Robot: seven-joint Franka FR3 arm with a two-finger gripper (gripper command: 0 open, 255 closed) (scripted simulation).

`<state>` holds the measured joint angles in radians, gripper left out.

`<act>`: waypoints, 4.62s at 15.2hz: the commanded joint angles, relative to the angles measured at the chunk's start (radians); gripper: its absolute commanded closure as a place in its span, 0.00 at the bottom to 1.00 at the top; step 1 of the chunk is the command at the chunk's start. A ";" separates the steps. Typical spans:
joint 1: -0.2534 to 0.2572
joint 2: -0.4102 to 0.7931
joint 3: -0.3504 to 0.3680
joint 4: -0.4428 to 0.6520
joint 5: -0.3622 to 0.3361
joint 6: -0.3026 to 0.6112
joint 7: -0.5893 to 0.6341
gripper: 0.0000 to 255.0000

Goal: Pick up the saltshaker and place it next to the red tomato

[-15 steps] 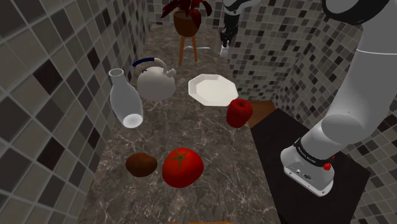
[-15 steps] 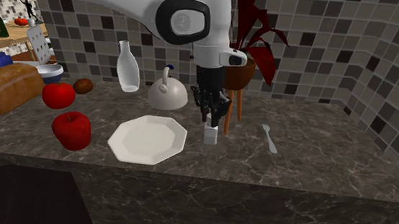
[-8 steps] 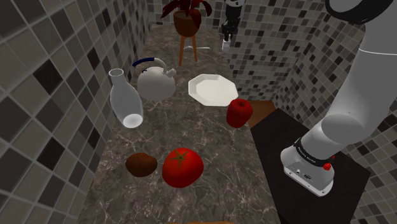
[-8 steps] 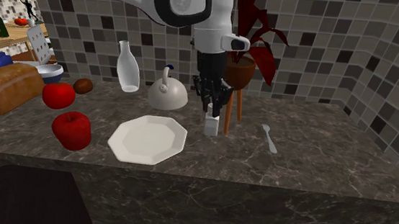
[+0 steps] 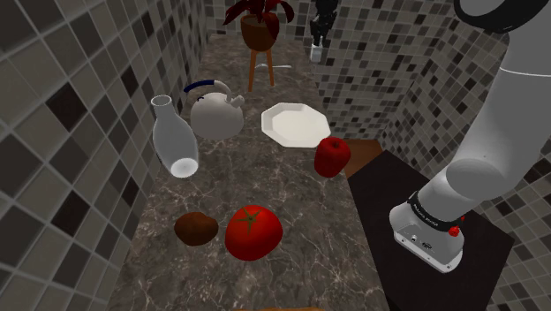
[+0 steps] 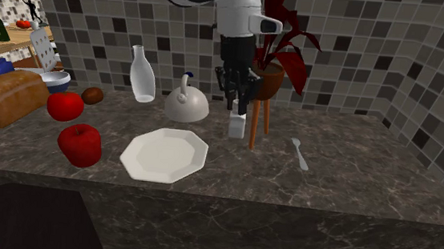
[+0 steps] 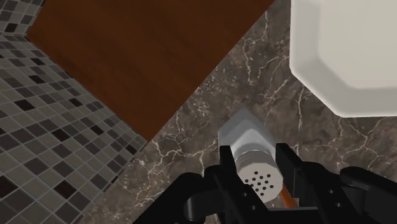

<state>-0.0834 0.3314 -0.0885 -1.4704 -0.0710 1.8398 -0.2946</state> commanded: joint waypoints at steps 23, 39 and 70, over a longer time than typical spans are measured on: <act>0.272 -0.243 0.179 -0.291 -0.046 0.002 0.459 1.00; 0.481 -0.144 0.339 -0.159 -0.073 -0.075 0.826 1.00; 0.739 0.204 0.419 0.124 -0.179 -0.060 1.159 1.00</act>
<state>0.6548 0.5319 0.3312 -1.3380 -0.2484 1.7675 0.8615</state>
